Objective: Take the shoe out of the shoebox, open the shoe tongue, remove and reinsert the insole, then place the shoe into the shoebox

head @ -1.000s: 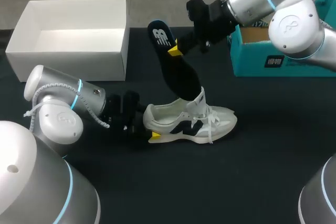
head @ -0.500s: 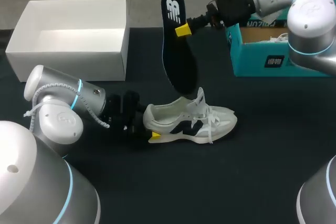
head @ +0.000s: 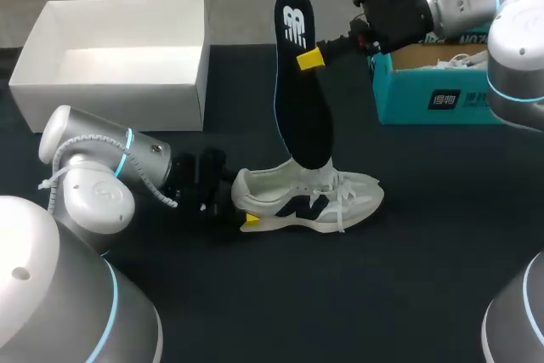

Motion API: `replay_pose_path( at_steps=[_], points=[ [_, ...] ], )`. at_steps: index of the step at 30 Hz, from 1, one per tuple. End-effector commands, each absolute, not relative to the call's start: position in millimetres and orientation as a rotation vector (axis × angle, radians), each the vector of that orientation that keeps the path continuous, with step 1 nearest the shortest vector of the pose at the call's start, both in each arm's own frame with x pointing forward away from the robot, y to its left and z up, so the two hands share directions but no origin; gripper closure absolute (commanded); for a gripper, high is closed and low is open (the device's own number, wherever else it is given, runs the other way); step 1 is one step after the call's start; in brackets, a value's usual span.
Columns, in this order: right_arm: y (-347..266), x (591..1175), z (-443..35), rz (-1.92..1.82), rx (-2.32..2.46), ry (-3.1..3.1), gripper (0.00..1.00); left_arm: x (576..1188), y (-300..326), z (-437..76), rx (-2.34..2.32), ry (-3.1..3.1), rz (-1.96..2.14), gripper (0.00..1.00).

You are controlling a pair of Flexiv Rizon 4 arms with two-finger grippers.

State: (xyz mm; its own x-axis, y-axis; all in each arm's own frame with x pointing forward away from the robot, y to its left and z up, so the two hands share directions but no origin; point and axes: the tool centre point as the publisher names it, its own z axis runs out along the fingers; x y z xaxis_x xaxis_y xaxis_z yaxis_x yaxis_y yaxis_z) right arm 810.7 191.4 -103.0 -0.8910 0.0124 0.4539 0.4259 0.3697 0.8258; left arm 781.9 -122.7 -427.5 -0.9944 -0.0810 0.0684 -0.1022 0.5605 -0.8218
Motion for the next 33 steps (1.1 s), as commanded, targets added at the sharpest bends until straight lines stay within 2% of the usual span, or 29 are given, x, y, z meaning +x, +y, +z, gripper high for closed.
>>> replay_pose_path(
  at_steps=[1,12,33],
  points=[
    [187.2,803.4,-98.7,-1.533,-0.411,-2.287,1.00,781.3,-123.1,-429.9,0.161,-2.755,1.455,1.00],
    [187.2,803.4,-98.7,-1.533,-0.411,-2.287,1.00,781.3,-123.1,-429.9,0.161,-2.755,1.455,1.00],
    [165.2,703.8,-78.4,-1.503,-0.603,-2.278,1.00,781.3,-123.1,-429.9,0.161,-2.755,1.455,1.00]
  ],
)
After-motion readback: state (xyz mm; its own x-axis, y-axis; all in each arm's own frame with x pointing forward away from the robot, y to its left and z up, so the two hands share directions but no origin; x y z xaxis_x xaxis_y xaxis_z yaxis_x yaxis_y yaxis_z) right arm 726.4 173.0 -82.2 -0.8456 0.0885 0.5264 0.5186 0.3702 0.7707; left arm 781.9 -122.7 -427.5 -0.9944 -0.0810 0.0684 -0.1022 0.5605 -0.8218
